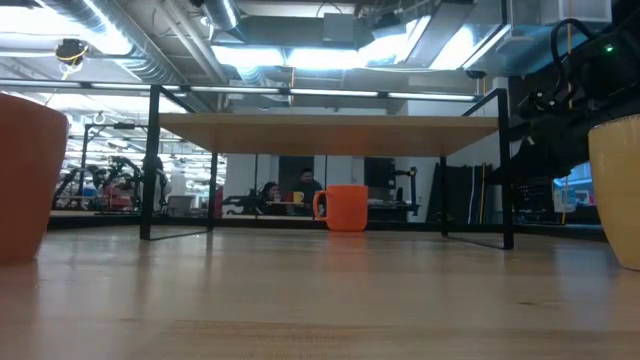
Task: Stack small to large cups/mugs on shelf
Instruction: Put the orange cup on the shelf
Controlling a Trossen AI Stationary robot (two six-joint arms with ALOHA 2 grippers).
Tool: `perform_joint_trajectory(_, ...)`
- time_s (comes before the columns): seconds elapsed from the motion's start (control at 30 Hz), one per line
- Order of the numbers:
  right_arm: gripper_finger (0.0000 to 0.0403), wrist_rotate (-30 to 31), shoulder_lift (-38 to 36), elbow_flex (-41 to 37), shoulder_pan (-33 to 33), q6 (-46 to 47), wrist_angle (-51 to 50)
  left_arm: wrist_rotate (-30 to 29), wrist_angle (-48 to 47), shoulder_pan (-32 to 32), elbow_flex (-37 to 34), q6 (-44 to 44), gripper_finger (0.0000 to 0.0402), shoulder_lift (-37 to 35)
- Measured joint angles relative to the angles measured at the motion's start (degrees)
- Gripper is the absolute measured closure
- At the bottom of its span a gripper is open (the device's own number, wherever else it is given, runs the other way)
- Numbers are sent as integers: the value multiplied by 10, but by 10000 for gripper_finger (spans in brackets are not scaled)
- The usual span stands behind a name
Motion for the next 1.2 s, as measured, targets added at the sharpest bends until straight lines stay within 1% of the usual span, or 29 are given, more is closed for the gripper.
perform_joint_trajectory(0.1, 373, 0, 0, 0, 0, 0, 0, 6, -74, 58, 79, 43, 369, 72)
perform_joint_trajectory(0.17, 373, 0, 0, 0, 0, 0, 0, 29, -130, 102, 135, 72, 369, 125)
perform_joint_trajectory(0.2, 373, 0, 0, 0, 0, 0, 0, 49, -153, 126, 165, 86, 369, 152)
perform_joint_trajectory(0.27, 373, 0, 0, 0, 0, 0, 0, 111, -174, 171, 221, 108, 369, 201)
perform_joint_trajectory(0.33, 373, 0, 0, 0, 0, 0, 0, 196, -174, 213, 278, 122, 369, 247)
perform_joint_trajectory(0.4, 373, 0, 0, 0, 0, 0, 0, 249, -175, 249, 330, 134, 369, 289)
perform_joint_trajectory(0.57, 373, 0, 0, 0, 0, 0, 0, 331, -181, 313, 432, 136, 369, 398)
perform_joint_trajectory(0.67, 373, 0, 0, 0, 0, 0, 0, 360, -205, 331, 477, 144, 369, 464)
perform_joint_trajectory(0.8, 373, 0, 0, 0, 0, 0, 0, 363, -245, 334, 528, 162, 369, 553)
perform_joint_trajectory(0.93, 373, 0, 0, 0, 0, 0, 0, 359, -255, 334, 570, 182, 369, 620)
perform_joint_trajectory(1.0, 373, 0, 0, 0, 0, 0, 0, 327, -249, 333, 580, 204, 369, 646)
perform_joint_trajectory(1.1, 373, 0, 0, 0, 0, 0, 0, 258, -239, 336, 575, 236, 369, 665)
perform_joint_trajectory(1.2, 373, 0, 0, 0, 0, 0, 0, 210, -237, 341, 576, 272, 368, 684)
